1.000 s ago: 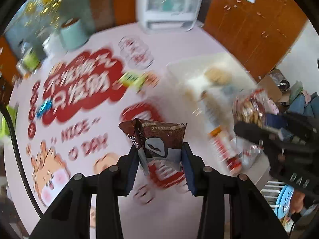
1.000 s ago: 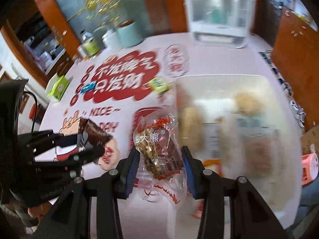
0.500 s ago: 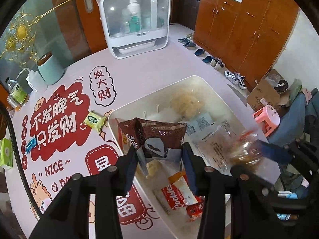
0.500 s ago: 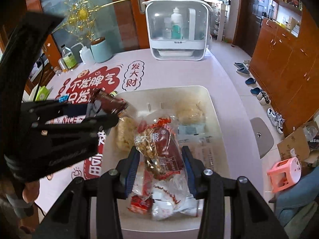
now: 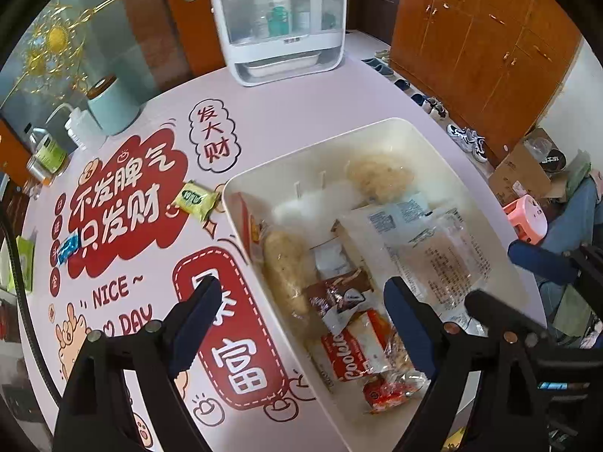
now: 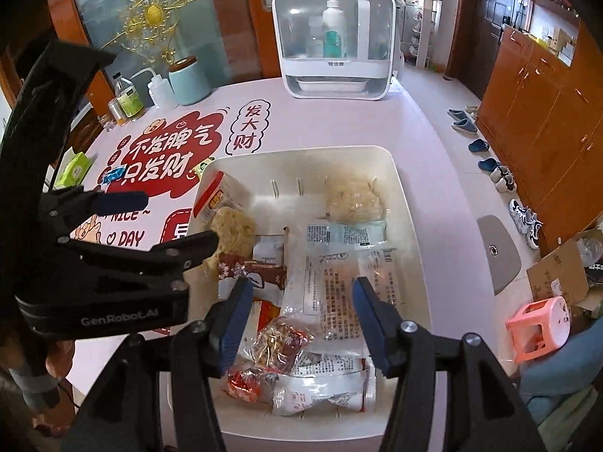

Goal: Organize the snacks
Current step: 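Withdraw both tools from the tray toward the blue wrapper and green packet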

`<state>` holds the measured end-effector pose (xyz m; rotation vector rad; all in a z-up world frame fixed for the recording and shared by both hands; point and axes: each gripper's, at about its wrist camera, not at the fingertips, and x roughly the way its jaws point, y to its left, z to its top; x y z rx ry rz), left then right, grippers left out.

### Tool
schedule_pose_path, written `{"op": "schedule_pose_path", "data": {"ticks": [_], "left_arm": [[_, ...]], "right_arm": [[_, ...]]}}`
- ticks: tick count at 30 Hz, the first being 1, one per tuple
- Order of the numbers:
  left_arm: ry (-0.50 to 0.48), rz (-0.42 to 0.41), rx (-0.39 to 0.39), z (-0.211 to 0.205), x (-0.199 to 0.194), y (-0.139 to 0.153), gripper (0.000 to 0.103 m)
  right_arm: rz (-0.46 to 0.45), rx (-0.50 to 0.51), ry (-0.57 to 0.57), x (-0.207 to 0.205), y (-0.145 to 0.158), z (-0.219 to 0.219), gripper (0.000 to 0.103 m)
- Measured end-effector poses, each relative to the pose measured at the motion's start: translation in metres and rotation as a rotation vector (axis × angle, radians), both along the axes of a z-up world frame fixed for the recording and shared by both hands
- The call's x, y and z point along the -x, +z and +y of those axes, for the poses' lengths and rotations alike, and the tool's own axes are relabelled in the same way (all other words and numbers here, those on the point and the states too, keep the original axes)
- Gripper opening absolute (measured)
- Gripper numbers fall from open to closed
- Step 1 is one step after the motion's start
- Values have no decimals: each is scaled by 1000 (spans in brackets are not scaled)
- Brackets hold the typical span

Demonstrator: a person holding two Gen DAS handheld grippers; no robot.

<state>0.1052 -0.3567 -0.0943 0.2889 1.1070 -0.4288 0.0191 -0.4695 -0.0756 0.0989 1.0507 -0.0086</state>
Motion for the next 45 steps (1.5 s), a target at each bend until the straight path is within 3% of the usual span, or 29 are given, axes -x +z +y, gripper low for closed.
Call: {"op": "schedule_pose_path", "data": {"ticks": [20, 32, 39, 45], "left_arm": [[31, 9, -10, 56, 38, -3, 87], [146, -26, -37, 166, 48, 5, 87], [233, -79, -77, 249, 24, 26, 87], [251, -182, -141, 314, -22, 54, 87]], "right_arm": [[30, -44, -32, 13, -1, 26, 56], [2, -50, -29, 1, 20, 76, 56], [-35, -25, 6, -34, 46, 112, 56], [-92, 58, 50, -86, 77, 145, 56]]}}
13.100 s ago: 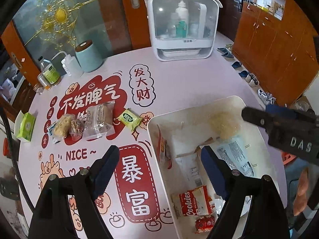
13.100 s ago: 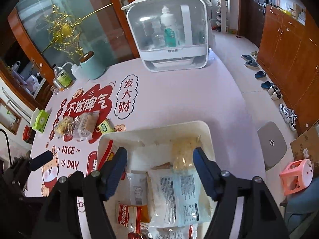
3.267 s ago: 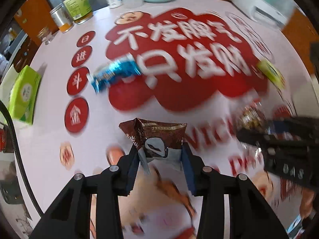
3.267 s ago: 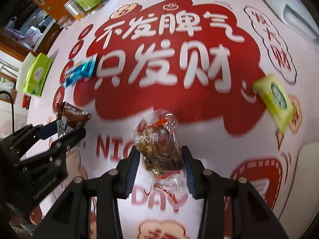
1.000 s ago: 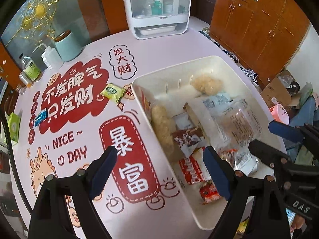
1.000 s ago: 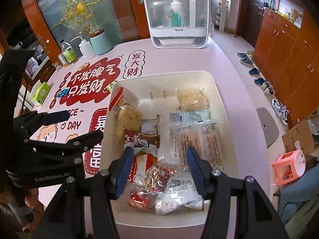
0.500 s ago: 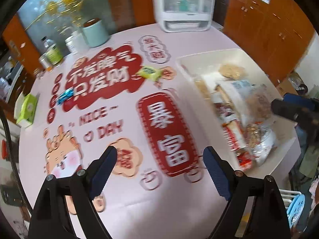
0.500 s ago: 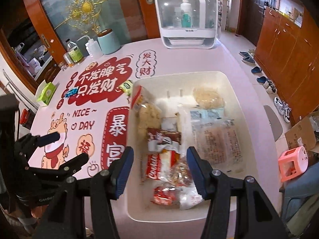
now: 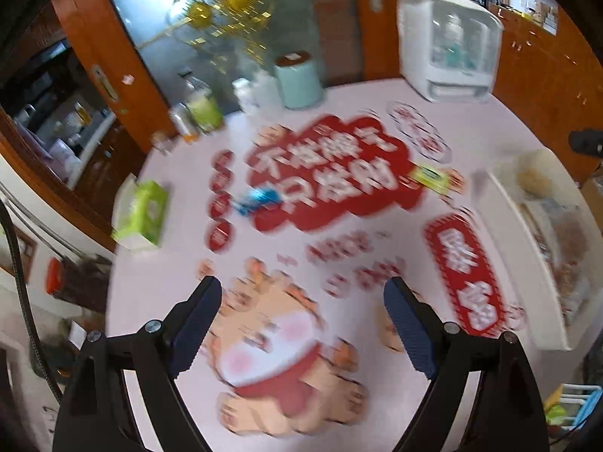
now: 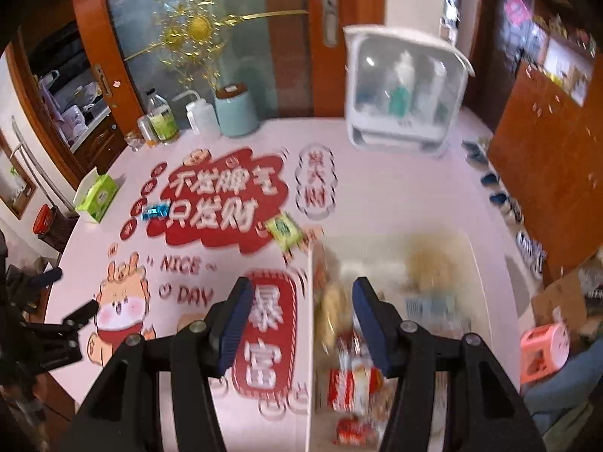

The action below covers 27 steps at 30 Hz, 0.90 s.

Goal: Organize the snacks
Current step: 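Withdraw both tools from the tray toward the blue wrapper and green packet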

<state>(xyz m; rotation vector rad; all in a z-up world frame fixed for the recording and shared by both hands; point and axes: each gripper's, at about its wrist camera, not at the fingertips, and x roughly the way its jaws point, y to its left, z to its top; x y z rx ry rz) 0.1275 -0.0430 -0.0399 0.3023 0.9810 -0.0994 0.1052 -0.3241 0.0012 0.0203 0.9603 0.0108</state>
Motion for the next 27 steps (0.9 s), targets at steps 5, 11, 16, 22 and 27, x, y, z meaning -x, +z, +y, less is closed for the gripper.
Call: {"op": "schedule_pose_path", "data": {"ticks": [5, 11, 16, 22, 27], "left_arm": [[-25, -23, -43, 39, -51, 8, 87], [-126, -21, -87, 59, -112, 2, 87], [-188, 48, -126, 60, -160, -29, 87], [-258, 153, -193, 50, -191, -90, 87], [-313, 227, -223, 43, -205, -133, 87]], "right_arm": [[-8, 71, 48, -59, 6, 27, 56], [66, 64, 60, -131, -19, 42, 56], [168, 71, 102, -177, -57, 44, 56], [329, 115, 84, -203, -122, 38, 56], [430, 63, 78, -213, -164, 34, 56]]}}
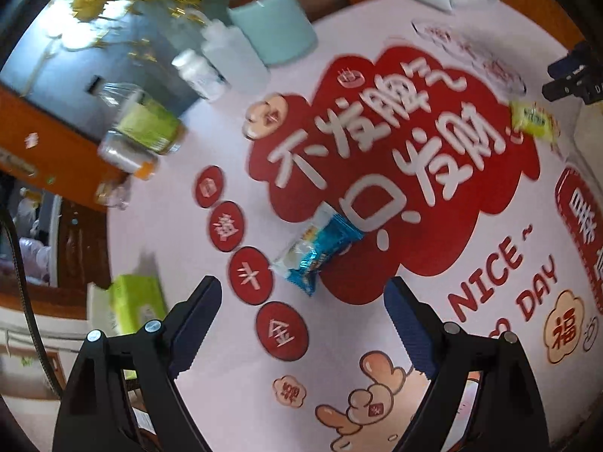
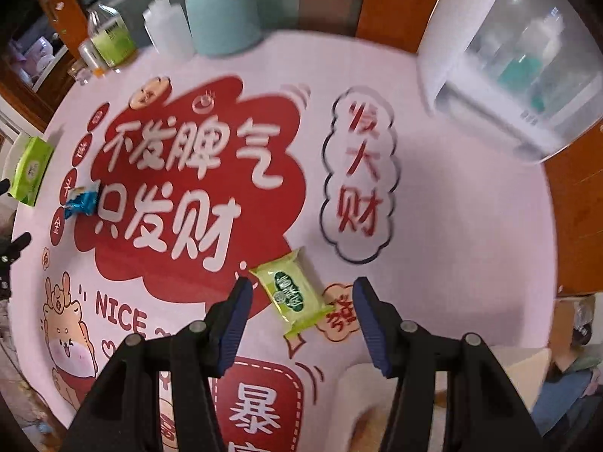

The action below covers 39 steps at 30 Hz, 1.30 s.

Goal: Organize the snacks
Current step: 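Withdraw both tools from the tray toward the blue wrapper and green packet, then grasp the blue foil wrapper with the left tool while the right tool grasps the green packet, then carry the blue wrapper and green packet over the white tray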

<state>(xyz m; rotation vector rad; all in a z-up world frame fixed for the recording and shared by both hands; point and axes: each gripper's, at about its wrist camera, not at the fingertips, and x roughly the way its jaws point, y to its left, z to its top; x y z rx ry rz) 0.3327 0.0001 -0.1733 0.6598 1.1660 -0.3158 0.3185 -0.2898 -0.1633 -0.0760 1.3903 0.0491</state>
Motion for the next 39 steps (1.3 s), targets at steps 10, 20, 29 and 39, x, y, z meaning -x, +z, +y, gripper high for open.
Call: {"op": "schedule_pose_path", "data": {"ticks": [10, 20, 29, 39], "left_arm": [[-24, 77, -34, -2, -35, -57, 87], [45, 144, 44, 12, -62, -77, 86], [129, 191, 143, 27, -74, -78, 39], [203, 169, 223, 22, -21, -48, 32]], "right_arm": [[130, -3, 35, -15, -52, 10, 56], [208, 25, 63, -22, -76, 19, 55], [206, 18, 90, -16, -73, 35, 42], [186, -35, 111, 27, -69, 67, 40]]}}
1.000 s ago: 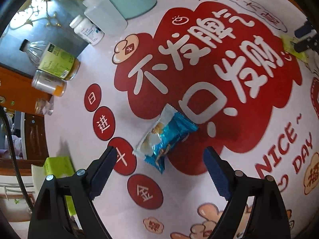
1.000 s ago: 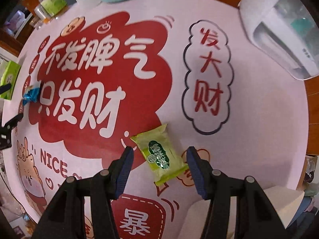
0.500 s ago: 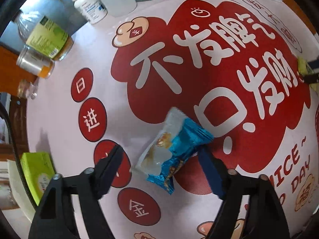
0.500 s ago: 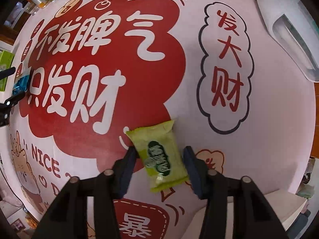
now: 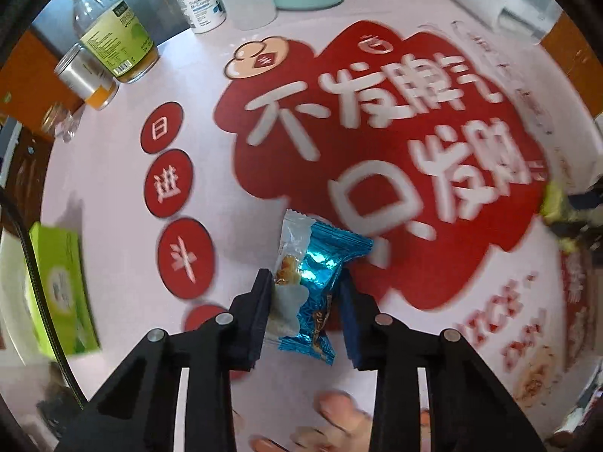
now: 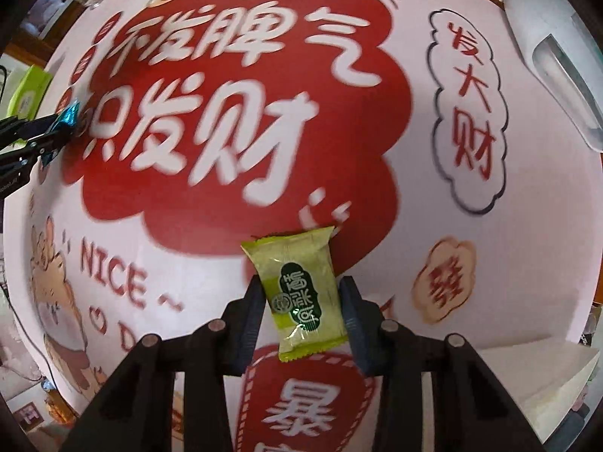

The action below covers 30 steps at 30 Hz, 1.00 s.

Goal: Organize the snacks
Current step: 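Carry the blue wrapper and green packet over the white tray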

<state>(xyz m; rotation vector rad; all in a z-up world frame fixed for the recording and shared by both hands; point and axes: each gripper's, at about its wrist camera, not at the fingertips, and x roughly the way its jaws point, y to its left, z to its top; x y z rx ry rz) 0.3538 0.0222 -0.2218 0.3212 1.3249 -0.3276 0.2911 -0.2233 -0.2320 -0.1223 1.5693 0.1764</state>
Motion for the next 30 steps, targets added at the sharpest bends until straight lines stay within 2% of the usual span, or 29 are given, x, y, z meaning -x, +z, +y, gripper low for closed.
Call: {"op": "schedule_pose_path", "data": {"ticks": [7, 12, 17, 25, 30], "left_arm": [[-15, -44, 142, -32, 75, 62, 32], [-20, -61, 214, -62, 123, 101, 33], [-44, -95, 267, -104, 170, 137, 33], [-98, -148, 321, -190, 237, 180, 33], [-111, -217, 341, -246, 259, 207, 33]], "right_arm": [[-77, -59, -35, 51, 34, 3, 40], [-182, -72, -54, 106, 79, -1, 40], [-288, -105, -66, 124, 119, -33, 40], [-442, -100, -113, 207, 181, -93, 40], [-514, -63, -156, 244, 213, -147, 40]]}}
